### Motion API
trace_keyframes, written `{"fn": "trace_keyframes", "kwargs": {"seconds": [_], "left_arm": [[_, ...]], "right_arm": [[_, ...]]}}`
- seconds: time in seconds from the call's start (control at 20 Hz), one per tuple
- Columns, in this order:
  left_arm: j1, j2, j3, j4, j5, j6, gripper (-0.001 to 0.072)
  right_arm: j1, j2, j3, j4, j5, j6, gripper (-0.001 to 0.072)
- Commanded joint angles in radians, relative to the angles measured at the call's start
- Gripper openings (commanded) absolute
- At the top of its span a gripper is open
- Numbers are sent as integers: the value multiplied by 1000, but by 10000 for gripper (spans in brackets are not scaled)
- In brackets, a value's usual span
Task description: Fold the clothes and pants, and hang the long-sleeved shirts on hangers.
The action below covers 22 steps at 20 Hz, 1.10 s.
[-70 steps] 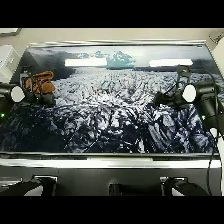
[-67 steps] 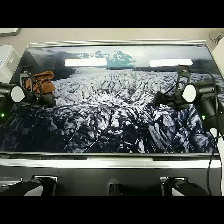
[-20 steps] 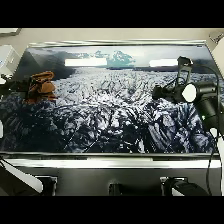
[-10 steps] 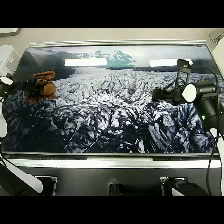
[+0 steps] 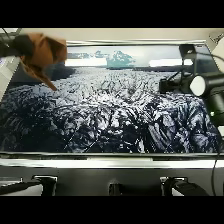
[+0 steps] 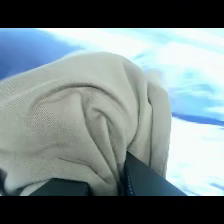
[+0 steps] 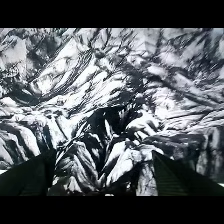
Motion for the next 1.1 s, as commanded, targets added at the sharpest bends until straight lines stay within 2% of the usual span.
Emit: {"fn": "trace_keyframes", "kwargs": {"seconds": [0.0, 0.15, 0.3, 0.5, 0.7, 0.85, 0.9, 0.95, 1.05], "left_arm": [[-245, 237, -1, 56, -111, -19, 27], [-485, 272, -2, 56, -185, -50, 27], [-644, 225, -47, 56, -189, 6, 27], [-700, 102, -204, 19, -188, 22, 27], [-707, -105, -366, -247, -162, 135, 28], [-714, -256, -378, -266, -166, 109, 50], [-708, -278, -372, -306, -163, 112, 348], [-698, -283, -357, -337, -163, 104, 702], [-643, -265, -287, -312, -204, 94, 719]], "right_arm": [[1, 33, 87, -90, 63, -47, 681], [1, 107, 102, -122, 64, -47, 681], [1, 179, 102, -138, 113, -47, 681], [1, 250, 102, -181, 241, -47, 682], [1, 257, 101, -174, 318, -19, 682], [1, 229, 101, -129, 341, -10, 680], [1, 211, 101, -109, 347, -10, 680], [1, 185, 101, -92, 346, -10, 680], [1, 117, 102, -76, 310, -9, 682]]}}
